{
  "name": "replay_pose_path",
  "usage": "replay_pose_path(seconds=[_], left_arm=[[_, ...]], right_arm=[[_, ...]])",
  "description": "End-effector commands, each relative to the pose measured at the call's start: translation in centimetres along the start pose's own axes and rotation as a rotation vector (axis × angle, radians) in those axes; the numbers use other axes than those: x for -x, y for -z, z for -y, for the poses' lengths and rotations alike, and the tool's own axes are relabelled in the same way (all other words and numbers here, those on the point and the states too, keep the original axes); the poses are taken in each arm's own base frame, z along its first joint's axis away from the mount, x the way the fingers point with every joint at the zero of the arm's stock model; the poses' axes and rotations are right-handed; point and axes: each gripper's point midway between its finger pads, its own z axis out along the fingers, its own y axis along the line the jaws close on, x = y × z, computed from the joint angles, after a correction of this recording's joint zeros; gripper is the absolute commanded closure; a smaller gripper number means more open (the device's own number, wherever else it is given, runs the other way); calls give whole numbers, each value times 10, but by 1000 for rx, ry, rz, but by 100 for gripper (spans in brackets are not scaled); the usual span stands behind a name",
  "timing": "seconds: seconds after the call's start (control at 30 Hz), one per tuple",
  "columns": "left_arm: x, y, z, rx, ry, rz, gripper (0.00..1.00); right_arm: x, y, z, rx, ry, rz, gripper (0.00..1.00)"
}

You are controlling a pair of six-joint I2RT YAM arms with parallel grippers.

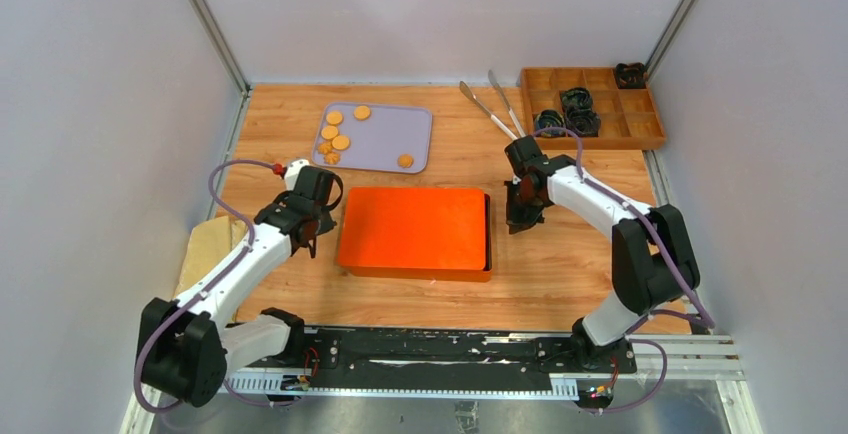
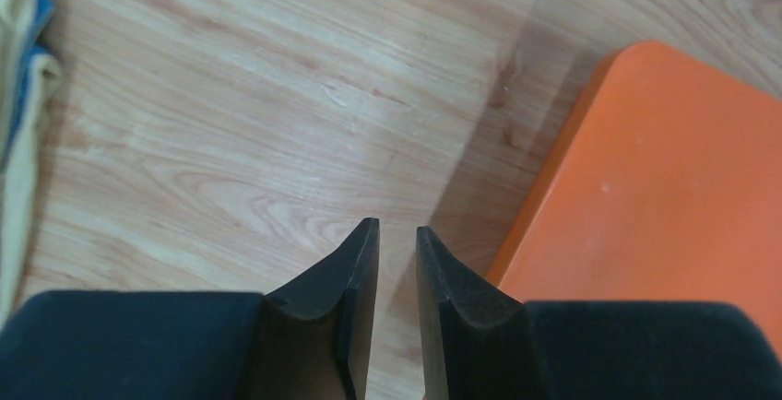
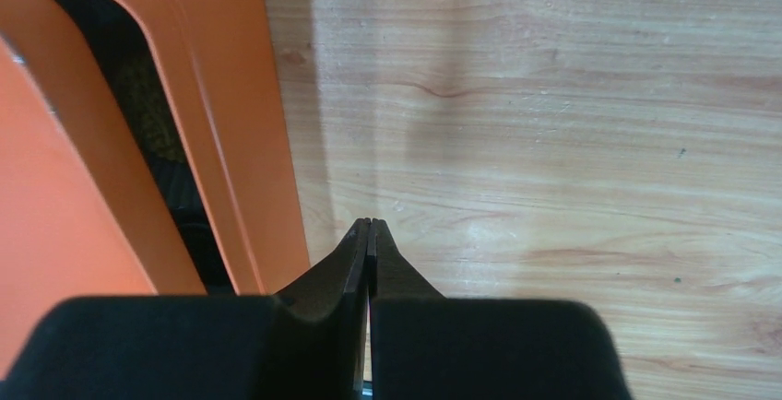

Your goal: Pack the cookies

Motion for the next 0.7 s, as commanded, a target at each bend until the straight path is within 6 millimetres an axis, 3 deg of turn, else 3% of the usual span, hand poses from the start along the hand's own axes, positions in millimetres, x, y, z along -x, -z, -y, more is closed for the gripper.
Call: replay_pose_path(seconds=[0.0, 0.23, 0.5, 0.67], left_arm=[[-11, -14, 25, -92, 34, -43, 74], [-32, -32, 58, -202, 43, -131, 77], [-32, -28, 77, -265, 42, -137, 78], [-31, -26, 82, -295, 46, -132, 78]], right_arm=[[-14, -14, 6, -8, 4, -63, 100], [-18, -23, -7, 43, 15, -102, 100], [-31, -21, -57, 179, 99, -151, 100], [-33, -17, -77, 238, 116, -153, 100]])
